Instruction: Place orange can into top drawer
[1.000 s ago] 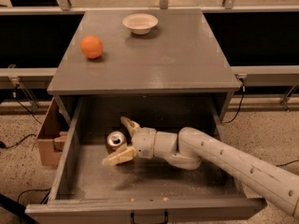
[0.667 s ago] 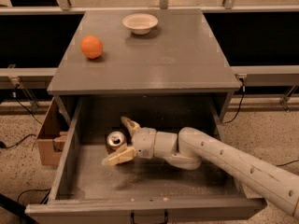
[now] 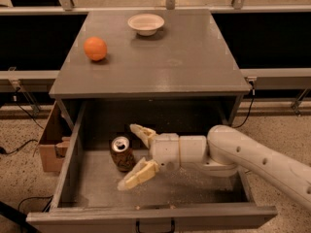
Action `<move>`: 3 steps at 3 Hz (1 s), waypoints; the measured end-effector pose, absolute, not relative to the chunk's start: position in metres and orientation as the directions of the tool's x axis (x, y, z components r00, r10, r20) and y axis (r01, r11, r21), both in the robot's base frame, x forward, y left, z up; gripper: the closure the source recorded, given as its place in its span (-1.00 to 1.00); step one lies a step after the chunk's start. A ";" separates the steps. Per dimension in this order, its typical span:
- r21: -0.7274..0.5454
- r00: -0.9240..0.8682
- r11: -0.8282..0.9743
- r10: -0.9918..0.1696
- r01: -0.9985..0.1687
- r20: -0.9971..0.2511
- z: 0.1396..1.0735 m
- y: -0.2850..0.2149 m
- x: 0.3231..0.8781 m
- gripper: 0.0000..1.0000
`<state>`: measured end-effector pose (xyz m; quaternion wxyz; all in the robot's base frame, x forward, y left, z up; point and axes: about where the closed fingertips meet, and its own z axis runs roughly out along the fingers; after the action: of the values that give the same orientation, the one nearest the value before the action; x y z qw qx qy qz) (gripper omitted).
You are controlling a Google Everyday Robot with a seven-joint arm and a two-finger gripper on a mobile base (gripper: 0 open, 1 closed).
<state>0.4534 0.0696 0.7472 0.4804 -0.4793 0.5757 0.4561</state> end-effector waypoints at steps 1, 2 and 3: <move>0.050 -0.070 0.090 -0.230 -0.995 -0.971 0.795 0.043 0.441 -1.00; 0.001 -0.058 0.140 -0.398 -0.990 -0.916 0.857 0.001 0.451 -1.00; -0.125 -0.058 0.254 -0.610 -0.959 -0.791 0.913 -0.038 0.466 -1.00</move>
Offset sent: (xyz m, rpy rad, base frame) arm -0.0065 -0.1260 0.2794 -0.6821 -0.0813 -0.1536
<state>0.4655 -0.0378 0.9128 0.3861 -0.5674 0.6913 0.2263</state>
